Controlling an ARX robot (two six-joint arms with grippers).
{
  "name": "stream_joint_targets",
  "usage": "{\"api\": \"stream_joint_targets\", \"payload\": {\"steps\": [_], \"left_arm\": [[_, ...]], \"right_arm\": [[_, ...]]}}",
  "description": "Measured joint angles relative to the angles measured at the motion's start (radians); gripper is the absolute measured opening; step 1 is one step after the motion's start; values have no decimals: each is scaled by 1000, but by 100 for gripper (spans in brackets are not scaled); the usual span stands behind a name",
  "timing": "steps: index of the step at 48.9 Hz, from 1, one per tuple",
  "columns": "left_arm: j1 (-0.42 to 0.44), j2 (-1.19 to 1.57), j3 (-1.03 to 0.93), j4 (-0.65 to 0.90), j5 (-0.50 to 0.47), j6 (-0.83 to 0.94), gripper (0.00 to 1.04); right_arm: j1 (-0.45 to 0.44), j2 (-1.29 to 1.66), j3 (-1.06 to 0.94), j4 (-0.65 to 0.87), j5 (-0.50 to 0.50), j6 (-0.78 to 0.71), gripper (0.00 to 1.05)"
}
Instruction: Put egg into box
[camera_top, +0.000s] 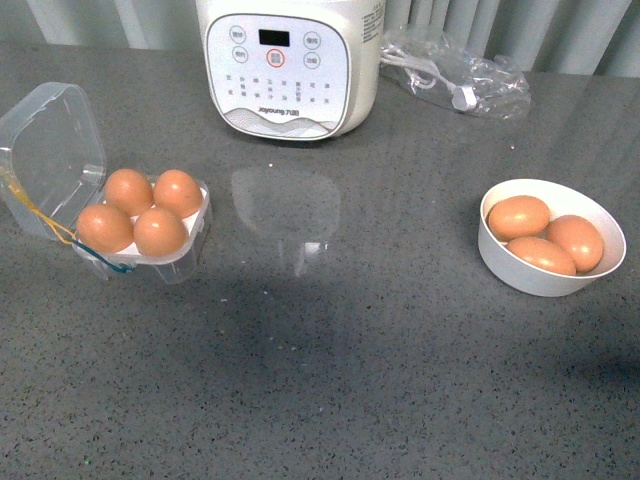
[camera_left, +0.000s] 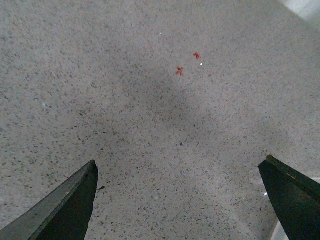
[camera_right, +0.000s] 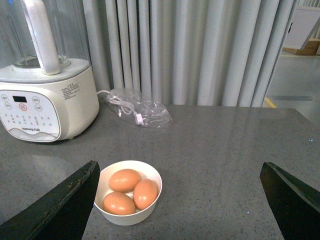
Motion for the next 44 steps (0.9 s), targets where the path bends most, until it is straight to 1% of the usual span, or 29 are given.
{"api": "stream_joint_targets", "payload": {"steps": [5,10,14,18,19,22,23,25,28,33,38,39,40,41,42,44], "left_arm": [[-19,114,64,3,-19,-10,98],[-42,186,108,0,-19,-30,98],[-81,225,132,3,5,-38,98],[-131,247,156,-31,72,-58,98],[-148,247,160,-47,103,-64,98],[-171,243,159,-45,105,-91,98],[-172,240,159,-44,100,-99,98],[-166,225,159,-40,60,-113,98],[-138,204,157,-37,8,-114,98],[-90,164,135,-21,-41,-110,98],[-55,117,93,4,-80,-68,98],[-50,110,82,14,-68,-46,97],[-37,119,60,81,-8,-16,95],[-28,129,29,188,73,21,91],[-21,142,-19,346,176,87,86],[-22,153,-86,525,294,183,79]], "right_arm": [[0,0,0,0,0,0,97],[0,0,0,0,0,0,97],[0,0,0,0,0,0,97],[0,0,0,0,0,0,97],[0,0,0,0,0,0,97],[0,0,0,0,0,0,97],[0,0,0,0,0,0,97],[0,0,0,0,0,0,97],[0,0,0,0,0,0,97],[0,0,0,0,0,0,97],[0,0,0,0,0,0,97],[0,0,0,0,0,0,97],[0,0,0,0,-1,0,97],[0,0,0,0,-1,0,97],[0,0,0,0,0,0,97],[0,0,0,0,1,0,97]]}}
